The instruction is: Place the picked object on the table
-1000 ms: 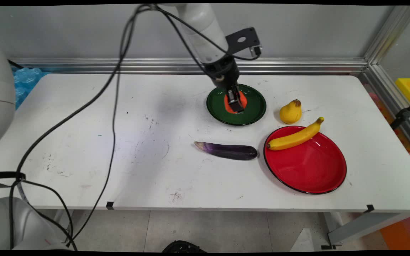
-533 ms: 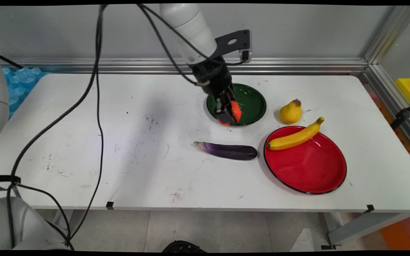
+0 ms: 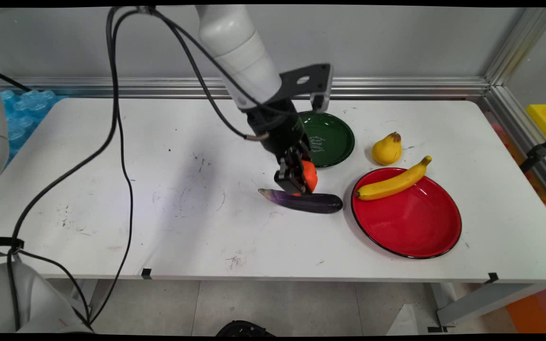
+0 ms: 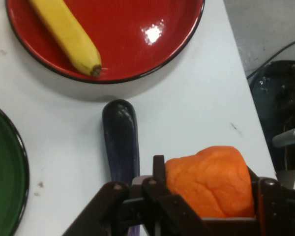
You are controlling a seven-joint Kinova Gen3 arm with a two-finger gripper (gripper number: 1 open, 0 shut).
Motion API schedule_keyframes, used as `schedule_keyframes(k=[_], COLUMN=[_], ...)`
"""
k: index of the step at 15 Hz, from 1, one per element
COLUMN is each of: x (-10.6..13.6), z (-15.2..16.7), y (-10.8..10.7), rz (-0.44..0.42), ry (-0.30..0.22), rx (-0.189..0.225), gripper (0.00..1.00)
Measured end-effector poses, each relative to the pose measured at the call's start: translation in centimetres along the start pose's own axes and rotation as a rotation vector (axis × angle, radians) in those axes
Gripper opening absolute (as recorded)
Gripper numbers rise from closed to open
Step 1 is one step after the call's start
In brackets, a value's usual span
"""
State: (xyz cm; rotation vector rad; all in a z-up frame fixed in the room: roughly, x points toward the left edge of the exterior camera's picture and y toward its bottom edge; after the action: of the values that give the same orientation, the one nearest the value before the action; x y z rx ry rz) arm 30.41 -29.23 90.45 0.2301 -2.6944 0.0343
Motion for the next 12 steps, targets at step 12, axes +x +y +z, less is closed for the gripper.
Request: schedule_keyframes(k=[12], x=[0.0], z=[9.5], y=[2.2], rz=[-0.042], ry=[-0.056], rx=[0.040], gripper=[0.00])
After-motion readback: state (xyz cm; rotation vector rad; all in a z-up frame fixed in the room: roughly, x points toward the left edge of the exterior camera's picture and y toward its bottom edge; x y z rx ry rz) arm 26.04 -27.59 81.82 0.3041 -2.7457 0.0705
